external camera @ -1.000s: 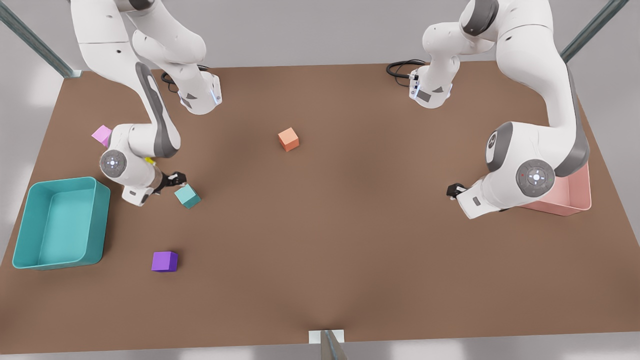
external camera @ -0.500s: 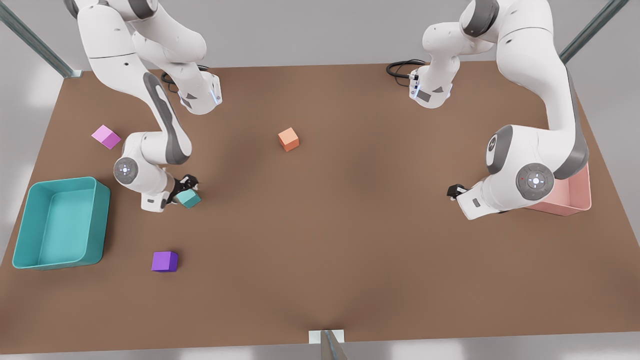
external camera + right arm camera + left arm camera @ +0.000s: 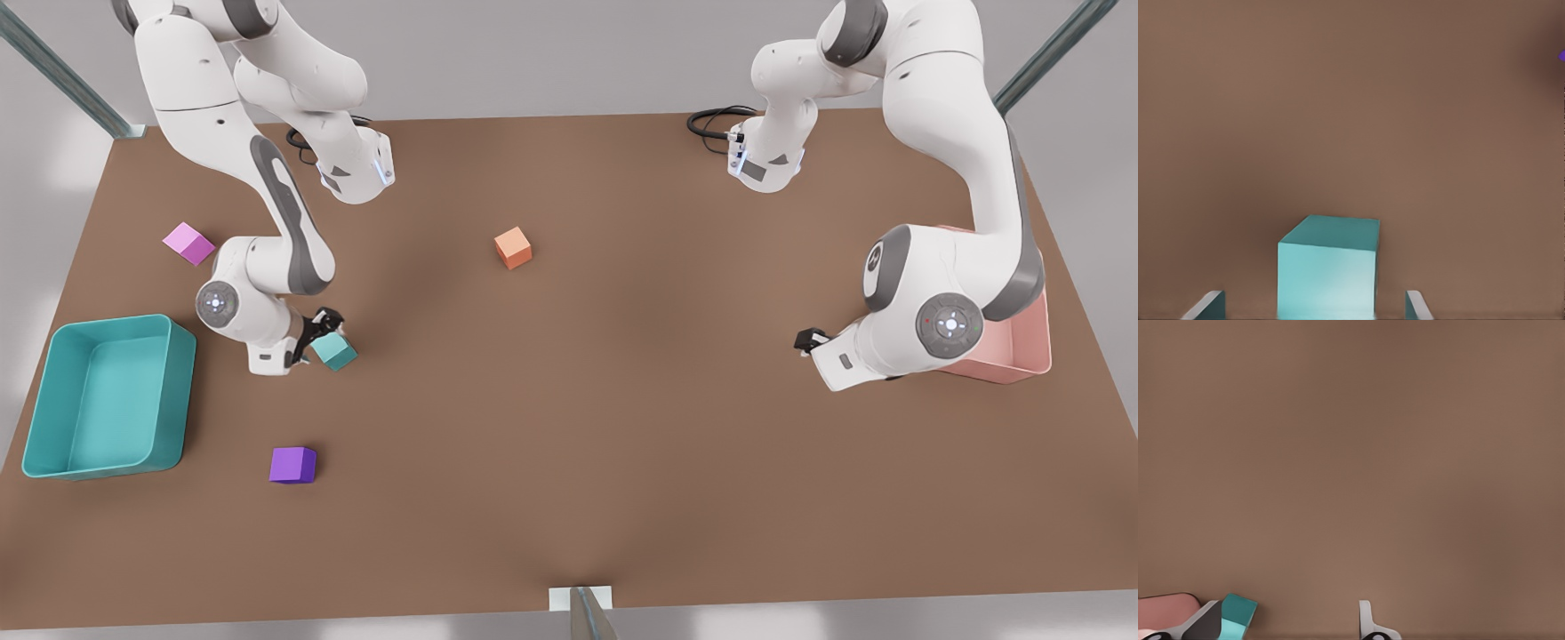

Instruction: Stack the two blue cubes on top of each other

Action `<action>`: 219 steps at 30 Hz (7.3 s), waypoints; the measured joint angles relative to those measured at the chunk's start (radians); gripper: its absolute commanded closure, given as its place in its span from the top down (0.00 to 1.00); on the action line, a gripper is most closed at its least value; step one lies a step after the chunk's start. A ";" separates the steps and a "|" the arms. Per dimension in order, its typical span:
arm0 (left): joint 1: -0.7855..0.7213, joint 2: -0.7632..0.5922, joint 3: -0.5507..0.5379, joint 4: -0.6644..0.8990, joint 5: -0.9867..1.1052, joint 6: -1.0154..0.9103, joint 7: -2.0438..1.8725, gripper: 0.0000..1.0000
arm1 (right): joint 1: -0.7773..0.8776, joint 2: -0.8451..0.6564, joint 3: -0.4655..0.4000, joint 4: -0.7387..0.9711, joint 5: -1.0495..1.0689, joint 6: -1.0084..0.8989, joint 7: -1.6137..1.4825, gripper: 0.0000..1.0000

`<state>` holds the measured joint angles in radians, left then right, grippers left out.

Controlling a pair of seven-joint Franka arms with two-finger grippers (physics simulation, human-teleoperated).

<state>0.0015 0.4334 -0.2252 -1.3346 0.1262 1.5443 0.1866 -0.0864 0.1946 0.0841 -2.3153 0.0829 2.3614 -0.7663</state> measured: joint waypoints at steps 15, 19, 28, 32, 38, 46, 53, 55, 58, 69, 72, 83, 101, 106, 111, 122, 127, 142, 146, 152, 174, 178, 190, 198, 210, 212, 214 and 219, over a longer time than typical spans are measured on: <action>-0.131 0.020 -0.025 0.006 0.094 0.053 0.006 1.00 | -0.005 0.037 -0.008 -0.066 -0.003 0.098 -0.067 1.00; -0.124 0.012 -0.026 0.012 0.119 0.080 0.007 1.00 | -0.005 0.062 -0.015 -0.066 -0.004 0.133 -0.077 1.00; -0.111 0.013 -0.026 0.013 0.083 0.102 0.010 1.00 | -0.005 0.099 -0.017 -0.085 -0.004 0.201 -0.091 1.00; 0.000 0.017 -0.025 0.015 0.003 0.106 0.018 1.00 | -0.004 0.105 -0.016 -0.096 -0.004 0.232 -0.094 1.00; 0.147 0.034 -0.019 0.019 -0.064 0.100 0.071 1.00 | -0.003 0.129 -0.015 -0.095 -0.004 0.264 -0.096 0.94; 0.078 0.062 -0.026 0.032 -0.006 0.147 0.154 1.00 | -0.005 0.130 -0.015 -0.095 0.000 0.273 -0.097 0.59; 0.067 0.095 -0.026 0.021 0.026 0.206 0.183 1.00 | -0.004 0.036 -0.012 -0.086 0.005 0.201 -0.106 0.47; 0.073 0.086 -0.026 0.028 0.031 0.216 0.184 1.00 | 0.004 -0.045 -0.002 -0.064 0.007 0.138 -0.110 0.46; 0.082 0.041 -0.026 0.026 0.032 0.211 0.188 1.00 | -0.015 -0.139 0.064 0.047 0.008 -0.001 -0.112 0.46; 0.454 -0.219 -0.274 -0.519 0.075 0.290 0.350 1.00 | 0.608 0.382 0.291 1.113 -0.156 -0.463 0.128 0.46; 0.516 -0.234 -0.280 -0.568 0.098 0.355 0.412 1.00 | 0.781 0.526 0.212 1.236 -0.208 -0.471 0.234 0.46; 0.615 -0.261 -0.277 -0.788 0.137 0.516 0.540 1.00 | 0.919 0.764 0.215 1.236 -0.461 -0.433 0.587 0.45; 0.771 -0.170 -0.281 -0.942 0.333 0.827 0.624 1.00 | 0.915 0.906 0.193 1.241 -0.545 -0.176 0.989 0.89; 0.794 -0.171 -0.302 -0.948 0.355 0.851 0.637 1.00 | 0.909 0.910 0.193 1.238 -0.523 -0.138 1.033 0.97; 0.797 -0.151 -0.301 -0.966 0.363 0.870 0.647 1.00 | 0.899 0.840 0.222 1.233 -0.510 -0.162 1.068 1.00; 0.830 -0.110 -0.295 -0.989 0.392 0.919 0.659 1.00 | 0.504 0.034 0.053 1.041 -0.235 -0.728 1.036 1.00; 0.838 -0.094 -0.293 -0.989 0.414 0.938 0.661 1.00 | -0.257 -0.281 -0.042 0.413 -0.152 -0.800 0.944 1.00; 0.863 -0.039 -0.269 -0.985 0.510 0.947 0.641 0.71 | -0.051 -0.368 0.010 -0.037 -0.136 -0.274 0.840 1.00; 0.863 -0.040 -0.270 -0.975 0.527 0.948 0.624 0.61 | -0.050 -0.368 0.012 -0.024 -0.136 -0.254 0.827 1.00; 0.885 -0.065 -0.341 -0.926 0.504 0.913 0.587 0.61 | -0.050 -0.364 0.013 -0.020 -0.136 -0.240 0.811 1.00; 0.341 0.086 -0.878 -0.659 0.340 0.561 -0.196 0.61 | -0.055 -0.367 0.013 0.002 -0.136 -0.262 0.783 1.00; 0.197 0.102 -0.755 -0.585 0.345 0.552 -0.370 0.61 | -0.062 -0.366 0.013 0.003 -0.136 -0.267 0.780 1.00; 0.117 0.217 -0.689 -0.568 0.477 0.555 -0.731 0.61 | -0.062 -0.363 0.013 0.008 -0.136 -0.272 0.775 1.00; 0.104 0.215 -0.676 -0.574 0.513 0.572 -0.887 1.00 | -0.062 -0.362 0.013 0.008 -0.136 -0.273 0.773 1.00; 0.110 0.184 -0.688 -0.571 0.517 0.562 -1.024 1.00 | -0.062 -0.362 0.013 0.008 -0.136 -0.273 0.771 1.00; 0.113 0.171 -0.691 -0.570 0.517 0.555 -1.041 1.00 | -0.062 -0.361 0.013 0.008 -0.136 -0.273 0.771 1.00; 0.158 0.145 -0.760 -0.529 0.513 0.516 -1.058 1.00 | -0.062 -0.361 0.013 0.008 -0.136 -0.273 0.771 1.00; 0.245 0.141 -0.970 -0.176 0.435 0.228 -1.089 1.00 | -0.062 -0.361 0.013 0.008 -0.136 -0.273 0.771 1.00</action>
<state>0.2465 0.5743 -1.1949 -1.5105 0.5610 1.7723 -0.9025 -0.1487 -0.1666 0.0967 -2.3076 -0.0533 2.0882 0.0044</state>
